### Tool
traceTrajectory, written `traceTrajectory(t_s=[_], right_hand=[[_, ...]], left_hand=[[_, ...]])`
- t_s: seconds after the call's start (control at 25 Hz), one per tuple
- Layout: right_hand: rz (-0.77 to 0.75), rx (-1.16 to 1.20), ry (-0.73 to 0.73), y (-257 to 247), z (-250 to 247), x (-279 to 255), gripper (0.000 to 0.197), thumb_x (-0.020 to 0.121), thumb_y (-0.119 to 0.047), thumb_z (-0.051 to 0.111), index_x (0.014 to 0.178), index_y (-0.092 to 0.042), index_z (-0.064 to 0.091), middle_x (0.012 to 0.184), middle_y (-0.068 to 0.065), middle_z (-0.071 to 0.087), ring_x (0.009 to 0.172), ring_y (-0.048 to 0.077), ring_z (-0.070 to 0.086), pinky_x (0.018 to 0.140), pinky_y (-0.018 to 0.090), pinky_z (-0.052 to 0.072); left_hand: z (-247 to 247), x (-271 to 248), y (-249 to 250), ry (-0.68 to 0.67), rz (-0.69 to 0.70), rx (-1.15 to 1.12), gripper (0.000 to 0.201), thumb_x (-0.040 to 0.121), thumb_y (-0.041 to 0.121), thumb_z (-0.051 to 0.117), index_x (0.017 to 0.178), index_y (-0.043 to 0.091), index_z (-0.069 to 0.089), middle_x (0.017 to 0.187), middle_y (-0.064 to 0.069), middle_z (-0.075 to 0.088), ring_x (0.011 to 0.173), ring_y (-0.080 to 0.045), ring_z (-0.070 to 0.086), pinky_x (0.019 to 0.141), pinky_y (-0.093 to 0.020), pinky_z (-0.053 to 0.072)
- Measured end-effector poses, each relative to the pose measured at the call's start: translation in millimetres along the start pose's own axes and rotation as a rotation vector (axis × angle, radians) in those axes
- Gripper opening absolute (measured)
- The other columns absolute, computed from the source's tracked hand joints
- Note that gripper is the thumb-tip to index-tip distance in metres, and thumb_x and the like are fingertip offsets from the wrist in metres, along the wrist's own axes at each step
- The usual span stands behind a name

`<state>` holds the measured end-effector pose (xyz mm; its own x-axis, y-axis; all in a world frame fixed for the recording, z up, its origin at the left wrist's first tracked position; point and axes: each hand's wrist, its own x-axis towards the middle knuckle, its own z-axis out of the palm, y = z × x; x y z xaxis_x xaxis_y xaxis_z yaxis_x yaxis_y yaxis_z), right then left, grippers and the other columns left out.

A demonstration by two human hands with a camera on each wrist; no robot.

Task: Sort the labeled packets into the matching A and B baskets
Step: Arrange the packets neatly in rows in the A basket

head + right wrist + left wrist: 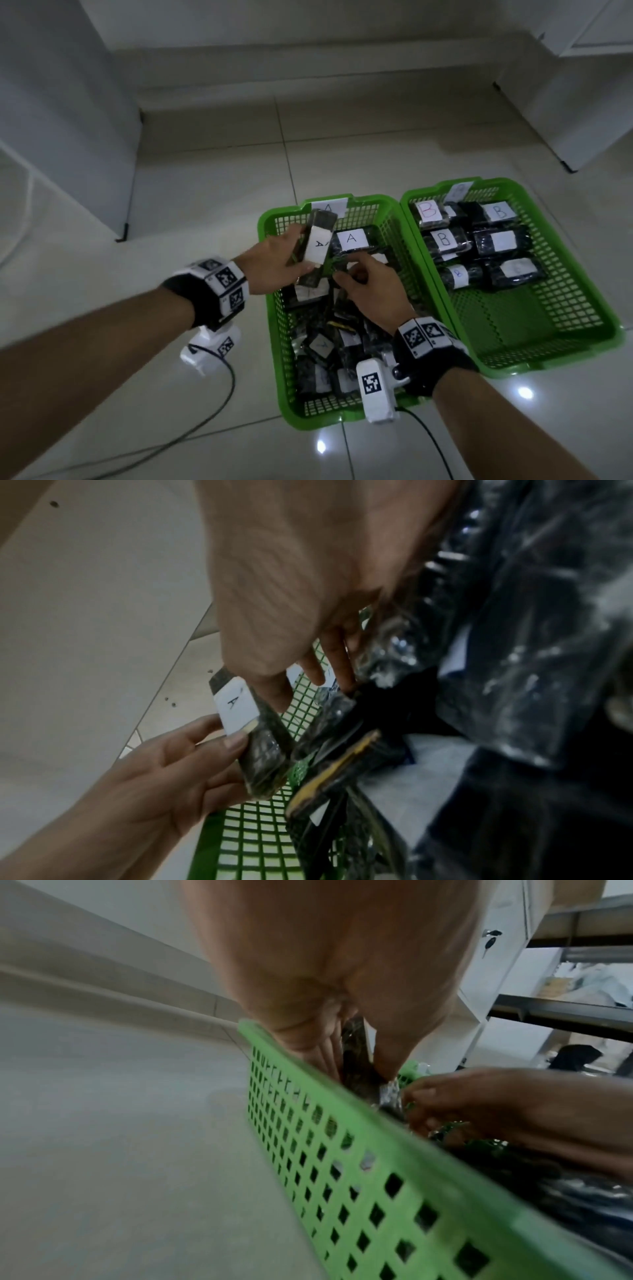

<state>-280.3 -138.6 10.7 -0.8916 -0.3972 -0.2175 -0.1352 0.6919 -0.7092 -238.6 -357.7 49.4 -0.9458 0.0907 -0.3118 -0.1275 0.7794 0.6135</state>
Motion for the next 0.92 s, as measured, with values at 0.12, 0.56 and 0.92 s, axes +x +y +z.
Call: traceTrajectory(t_s=[0.12,0.56,0.92], right_hand=[[-0.074,-0.027,-0.005,4,3,1,0.043,0.094,-0.056,0.058,0.124,-0.025,0.067,0.1,-0.006,0.073,0.093,0.013,0.067,0.082,0.035,0.055],[0.01,0.38,-0.008,2,-3,-5,0.018,0.085,-0.03,0.081,0.093,-0.016,0.073,0.087,-0.002,0.078,0.082,0.013,0.074,0.075,0.031,0.059],[0.062,0.449,0.031,7,-6,1,0.02,0.1,-0.012,0.06,0.114,-0.02,0.071,0.107,-0.004,0.072,0.089,0.004,0.066,0.069,0.014,0.047]], left_hand=[[24,3,2,0.197,0.033,-0.111,0.072,0.094,0.039,0.063,0.15,0.022,0.02,0.117,-0.004,0.071,0.086,-0.011,0.069,0.075,-0.025,0.052],[55,6,-9,0.42,0.173,0.122,0.046,0.101,0.051,0.034,0.135,0.022,0.044,0.093,0.003,0.074,0.07,-0.017,0.067,0.07,-0.036,0.056],[-5,7,10,0.54,-0.129,-0.776,0.017,0.096,0.03,0.058,0.1,0.023,0.072,0.105,0.011,0.071,0.1,-0.002,0.062,0.088,-0.023,0.046]])
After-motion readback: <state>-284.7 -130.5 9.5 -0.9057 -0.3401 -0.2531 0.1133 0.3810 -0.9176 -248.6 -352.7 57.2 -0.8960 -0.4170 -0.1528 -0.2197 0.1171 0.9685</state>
